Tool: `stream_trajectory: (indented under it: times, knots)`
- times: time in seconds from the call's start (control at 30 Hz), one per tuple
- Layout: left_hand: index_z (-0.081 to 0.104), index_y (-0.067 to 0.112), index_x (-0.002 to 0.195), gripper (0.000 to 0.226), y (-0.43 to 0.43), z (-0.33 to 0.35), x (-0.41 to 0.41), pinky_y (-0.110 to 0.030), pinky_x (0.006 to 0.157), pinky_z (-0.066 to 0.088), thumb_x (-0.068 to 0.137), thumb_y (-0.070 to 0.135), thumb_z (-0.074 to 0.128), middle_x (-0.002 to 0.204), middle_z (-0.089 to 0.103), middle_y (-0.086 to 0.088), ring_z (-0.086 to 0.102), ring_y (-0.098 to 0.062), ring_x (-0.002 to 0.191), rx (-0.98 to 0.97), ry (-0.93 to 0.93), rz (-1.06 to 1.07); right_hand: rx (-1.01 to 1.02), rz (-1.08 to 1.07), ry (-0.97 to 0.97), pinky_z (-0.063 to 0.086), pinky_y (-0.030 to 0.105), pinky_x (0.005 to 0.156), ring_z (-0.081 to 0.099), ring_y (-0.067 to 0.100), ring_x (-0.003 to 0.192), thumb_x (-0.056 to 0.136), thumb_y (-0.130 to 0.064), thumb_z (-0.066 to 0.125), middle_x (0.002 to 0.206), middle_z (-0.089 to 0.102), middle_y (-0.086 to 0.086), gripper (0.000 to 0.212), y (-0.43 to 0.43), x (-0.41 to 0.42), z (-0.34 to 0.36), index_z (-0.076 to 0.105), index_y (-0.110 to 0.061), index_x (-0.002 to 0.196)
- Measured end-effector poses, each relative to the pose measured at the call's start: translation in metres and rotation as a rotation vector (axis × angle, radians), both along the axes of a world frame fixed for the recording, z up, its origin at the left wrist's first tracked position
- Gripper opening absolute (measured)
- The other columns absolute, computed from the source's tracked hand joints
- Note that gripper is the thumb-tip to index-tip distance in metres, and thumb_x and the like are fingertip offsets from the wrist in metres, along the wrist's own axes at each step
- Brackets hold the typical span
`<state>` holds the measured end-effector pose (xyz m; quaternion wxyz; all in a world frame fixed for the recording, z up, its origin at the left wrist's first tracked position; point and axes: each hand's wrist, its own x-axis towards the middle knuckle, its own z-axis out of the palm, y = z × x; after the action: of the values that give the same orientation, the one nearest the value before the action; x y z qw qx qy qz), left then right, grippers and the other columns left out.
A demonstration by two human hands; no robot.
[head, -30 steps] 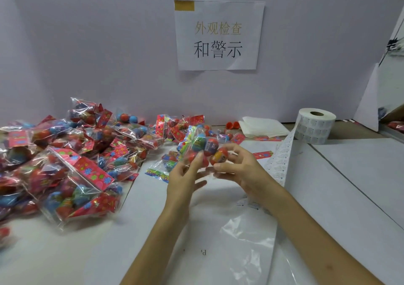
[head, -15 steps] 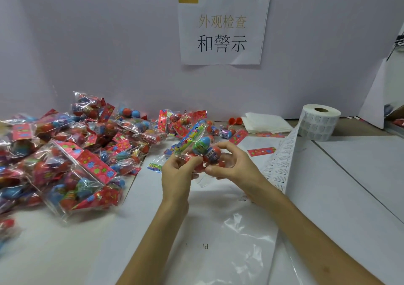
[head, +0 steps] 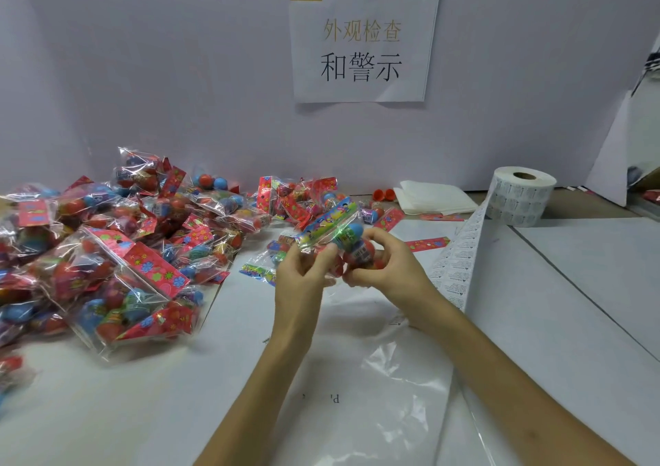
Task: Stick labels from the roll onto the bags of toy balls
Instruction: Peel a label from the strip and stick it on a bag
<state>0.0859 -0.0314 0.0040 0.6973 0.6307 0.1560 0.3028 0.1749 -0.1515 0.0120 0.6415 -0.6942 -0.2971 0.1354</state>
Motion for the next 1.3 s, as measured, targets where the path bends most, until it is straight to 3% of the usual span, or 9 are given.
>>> stream_trajectory:
  times: [0.17, 0.3, 0.4, 0.53, 0.73, 0.9, 1.07, 1.17, 1.3]
  knots:
    - [0.069, 0.015, 0.101, 0.013, 0.0089, 0.0022, -0.0021, -0.040, 0.076, 0.059, 0.093, 0.005, 0.068, 0.082, 0.073, -0.007, 0.069, -0.023, 0.077, -0.081, -0.042, 0.055, -0.080, 0.099, 0.020, 0.058, 0.025, 0.079, 0.075, 0.015, 0.088, 0.078, -0.006, 0.085, 0.095, 0.077, 0.004, 0.052, -0.0003, -0.0030, -0.0002, 0.061, -0.025, 0.120]
    - [0.063, 0.014, 0.118, 0.033, 0.0110, 0.0013, -0.0016, -0.047, 0.085, 0.059, 0.090, 0.000, 0.071, 0.091, 0.075, -0.022, 0.069, -0.033, 0.076, -0.149, -0.022, 0.060, -0.046, 0.119, -0.009, 0.054, 0.021, 0.067, 0.068, 0.007, 0.077, 0.088, -0.025, 0.079, 0.091, 0.074, -0.003, 0.029, 0.0002, -0.0071, 0.0022, 0.067, -0.028, 0.115]
    - [0.063, 0.024, 0.107, 0.032, 0.0087, 0.0012, -0.0014, -0.042, 0.082, 0.058, 0.089, 0.001, 0.075, 0.085, 0.076, -0.017, 0.071, -0.024, 0.073, -0.076, -0.024, 0.036, 0.030, 0.061, 0.034, 0.052, 0.020, 0.067, 0.066, 0.004, 0.074, 0.096, -0.029, 0.068, 0.080, 0.070, -0.011, 0.009, 0.0002, -0.0055, 0.0047, 0.071, -0.023, 0.102]
    - [0.061, 0.012, 0.127, 0.044, 0.0064, -0.0014, 0.0009, -0.035, 0.077, 0.059, 0.088, 0.010, 0.079, 0.097, 0.073, -0.022, 0.071, -0.023, 0.083, -0.020, 0.037, 0.014, 0.063, -0.047, 0.031, 0.055, 0.024, 0.072, 0.068, 0.009, 0.079, 0.097, -0.030, 0.066, 0.080, 0.071, -0.002, 0.017, -0.0012, -0.0013, 0.0024, 0.072, -0.016, 0.088]
    - [0.073, 0.013, 0.103, 0.018, 0.0059, 0.0019, 0.0018, -0.033, 0.081, 0.055, 0.098, 0.029, 0.066, 0.089, 0.078, 0.003, 0.074, -0.012, 0.086, -0.082, 0.070, -0.022, 0.037, -0.096, -0.002, 0.057, 0.020, 0.072, 0.072, 0.013, 0.087, 0.092, -0.028, 0.071, 0.089, 0.076, 0.002, 0.015, -0.0018, 0.0015, 0.0022, 0.075, -0.014, 0.092]
    - [0.073, 0.014, 0.104, 0.012, 0.0070, 0.0020, 0.0015, -0.029, 0.074, 0.062, 0.098, 0.023, 0.067, 0.098, 0.079, -0.003, 0.077, -0.020, 0.091, -0.117, 0.036, -0.040, 0.054, -0.102, -0.008, 0.060, 0.025, 0.077, 0.073, 0.019, 0.088, 0.088, -0.022, 0.075, 0.089, 0.077, 0.006, 0.013, -0.0022, 0.0016, 0.0032, 0.075, -0.009, 0.090]
    - [0.074, 0.016, 0.099, 0.006, 0.0040, 0.0031, 0.0001, -0.025, 0.063, 0.060, 0.097, 0.019, 0.069, 0.091, 0.080, -0.003, 0.078, -0.021, 0.085, -0.136, 0.004, -0.048, 0.079, -0.129, -0.013, 0.061, 0.031, 0.076, 0.071, 0.018, 0.083, 0.086, -0.016, 0.078, 0.082, 0.074, 0.003, 0.006, -0.0033, 0.0021, 0.0041, 0.074, -0.016, 0.081]
    - [0.073, 0.019, 0.095, 0.004, 0.0029, 0.0044, -0.0001, -0.023, 0.058, 0.059, 0.096, 0.019, 0.069, 0.086, 0.079, 0.003, 0.078, -0.017, 0.080, -0.133, 0.016, -0.030, 0.066, -0.100, -0.043, 0.059, 0.026, 0.070, 0.069, 0.011, 0.078, 0.087, -0.015, 0.077, 0.073, 0.071, -0.008, 0.007, -0.0027, 0.0018, 0.0023, 0.073, -0.019, 0.083]
    - [0.074, 0.021, 0.092, 0.006, 0.0039, 0.0033, -0.0007, -0.022, 0.057, 0.058, 0.096, 0.020, 0.070, 0.083, 0.079, 0.004, 0.077, -0.014, 0.077, -0.100, 0.005, -0.001, 0.051, -0.010, 0.073, 0.059, 0.022, 0.070, 0.074, 0.009, 0.088, 0.092, -0.027, 0.072, 0.084, 0.076, -0.010, 0.003, -0.0005, -0.0003, 0.0015, 0.072, -0.026, 0.095]
